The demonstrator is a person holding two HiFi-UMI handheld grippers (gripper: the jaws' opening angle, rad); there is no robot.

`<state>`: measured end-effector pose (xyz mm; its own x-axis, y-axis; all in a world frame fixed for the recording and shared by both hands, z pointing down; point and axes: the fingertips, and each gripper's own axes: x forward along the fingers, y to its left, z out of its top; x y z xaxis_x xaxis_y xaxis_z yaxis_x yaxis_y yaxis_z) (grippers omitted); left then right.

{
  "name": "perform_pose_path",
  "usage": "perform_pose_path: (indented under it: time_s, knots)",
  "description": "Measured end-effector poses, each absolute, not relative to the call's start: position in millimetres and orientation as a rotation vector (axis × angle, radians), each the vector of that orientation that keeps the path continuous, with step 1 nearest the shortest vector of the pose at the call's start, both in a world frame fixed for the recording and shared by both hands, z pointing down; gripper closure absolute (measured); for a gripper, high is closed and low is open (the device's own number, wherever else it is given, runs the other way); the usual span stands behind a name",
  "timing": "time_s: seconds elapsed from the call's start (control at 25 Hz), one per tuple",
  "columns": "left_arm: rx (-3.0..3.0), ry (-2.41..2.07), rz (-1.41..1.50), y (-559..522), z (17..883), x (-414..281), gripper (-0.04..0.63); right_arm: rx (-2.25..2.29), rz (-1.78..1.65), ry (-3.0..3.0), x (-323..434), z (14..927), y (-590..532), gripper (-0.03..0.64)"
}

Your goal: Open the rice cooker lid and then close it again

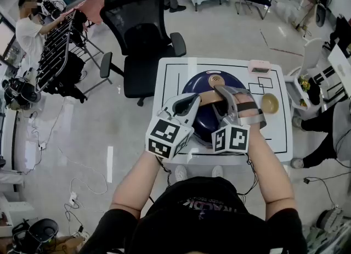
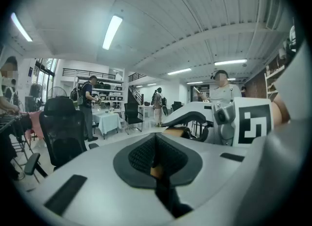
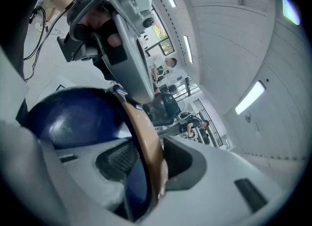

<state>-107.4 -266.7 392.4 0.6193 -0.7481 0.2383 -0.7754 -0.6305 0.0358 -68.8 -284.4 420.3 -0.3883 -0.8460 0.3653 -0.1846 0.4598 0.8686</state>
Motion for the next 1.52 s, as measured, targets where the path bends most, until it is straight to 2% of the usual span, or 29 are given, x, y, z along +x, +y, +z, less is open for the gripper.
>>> perform_pose_path:
  time_s: [1.52]
  knots:
    - [2.666,-1.266,0.193,-265.9,411.9,-119.9,0.589,0.863,-0.955,-1.782,-75.2,436.6,-283.6,0.442]
